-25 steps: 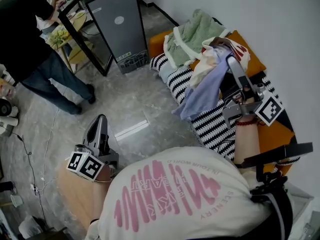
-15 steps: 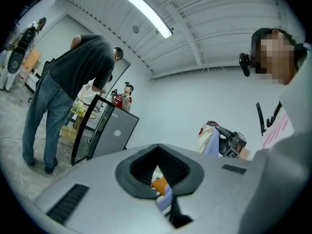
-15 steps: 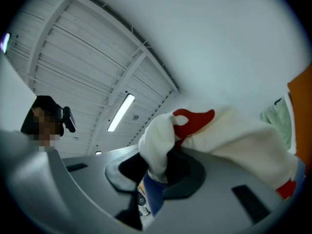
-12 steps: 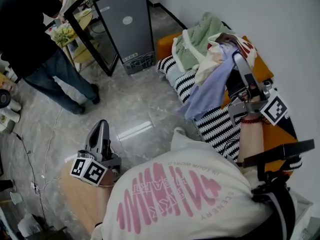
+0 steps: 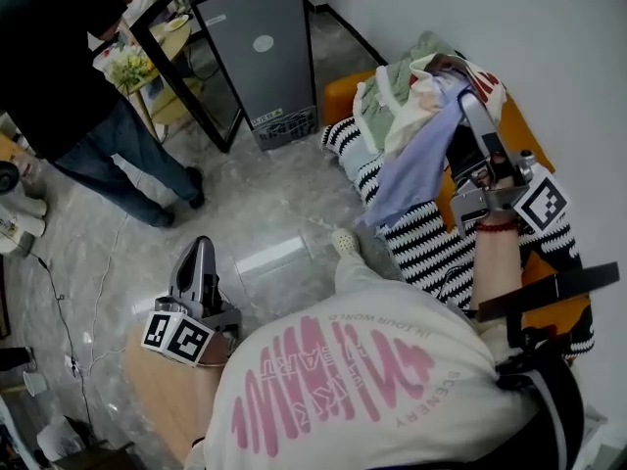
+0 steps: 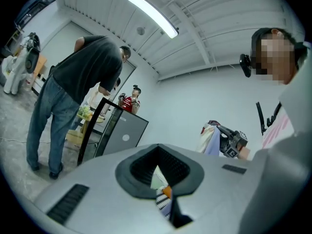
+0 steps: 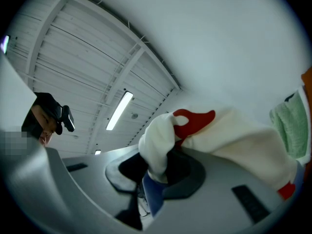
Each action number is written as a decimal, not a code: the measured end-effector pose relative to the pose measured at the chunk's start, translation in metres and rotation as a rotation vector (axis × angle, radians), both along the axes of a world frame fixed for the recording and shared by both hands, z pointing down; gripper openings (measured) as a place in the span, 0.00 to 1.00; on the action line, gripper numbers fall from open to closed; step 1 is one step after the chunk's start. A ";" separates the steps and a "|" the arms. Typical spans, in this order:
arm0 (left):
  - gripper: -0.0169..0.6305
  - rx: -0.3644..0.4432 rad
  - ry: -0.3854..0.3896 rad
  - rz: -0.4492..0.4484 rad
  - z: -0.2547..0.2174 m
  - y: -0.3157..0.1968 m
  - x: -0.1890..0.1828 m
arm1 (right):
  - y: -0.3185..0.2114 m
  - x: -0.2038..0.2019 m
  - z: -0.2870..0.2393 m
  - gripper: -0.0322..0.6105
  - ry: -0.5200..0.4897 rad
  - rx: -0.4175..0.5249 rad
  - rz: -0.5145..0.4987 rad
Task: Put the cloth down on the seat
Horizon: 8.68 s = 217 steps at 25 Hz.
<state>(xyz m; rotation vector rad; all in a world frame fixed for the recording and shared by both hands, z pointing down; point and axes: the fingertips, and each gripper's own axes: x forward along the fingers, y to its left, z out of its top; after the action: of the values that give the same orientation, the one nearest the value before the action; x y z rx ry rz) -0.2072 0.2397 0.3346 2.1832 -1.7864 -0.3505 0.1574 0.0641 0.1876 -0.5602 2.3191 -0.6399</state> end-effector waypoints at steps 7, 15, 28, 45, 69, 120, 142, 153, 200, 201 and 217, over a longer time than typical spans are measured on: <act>0.04 -0.021 0.010 -0.008 0.002 0.006 -0.002 | 0.000 -0.001 -0.001 0.18 0.018 0.005 0.011; 0.04 0.002 -0.008 -0.064 -0.010 0.018 -0.014 | 0.002 0.000 -0.001 0.18 0.042 0.019 0.012; 0.04 -0.001 -0.019 -0.126 -0.006 0.000 -0.015 | -0.047 0.000 -0.002 0.18 0.067 0.042 0.025; 0.04 -0.039 -0.029 -0.122 -0.014 -0.108 -0.014 | -0.160 -0.027 0.003 0.18 0.089 -0.004 -0.016; 0.04 -0.097 -0.055 0.129 -0.020 -0.266 -0.156 | -0.248 -0.094 -0.008 0.18 0.108 -0.051 0.317; 0.04 -0.163 -0.041 -0.099 -0.019 -0.349 -0.148 | -0.454 -0.112 0.095 0.18 0.231 -0.260 0.171; 0.04 -0.192 -0.050 0.020 -0.005 -0.361 -0.128 | -0.396 -0.064 0.323 0.18 0.652 -0.661 0.249; 0.04 -0.228 -0.051 -0.013 -0.002 -0.369 -0.126 | -0.386 -0.060 0.397 0.18 0.954 -0.778 0.165; 0.04 -0.328 -0.107 -0.166 -0.018 -0.286 -0.116 | -0.269 -0.108 0.520 0.20 1.673 -0.824 -0.368; 0.04 -0.324 -0.100 -0.170 -0.018 -0.286 -0.115 | -0.269 -0.109 0.520 0.20 1.667 -0.817 -0.359; 0.04 -0.262 -0.092 -0.138 -0.003 -0.305 -0.105 | -0.319 -0.092 0.514 0.48 1.650 -0.830 -0.142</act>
<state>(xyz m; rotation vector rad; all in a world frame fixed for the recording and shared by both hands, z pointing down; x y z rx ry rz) -0.3120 -0.0649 0.3320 1.9295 -1.9158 -0.0415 0.0652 -0.2547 0.7015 -1.8286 3.4558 -1.6572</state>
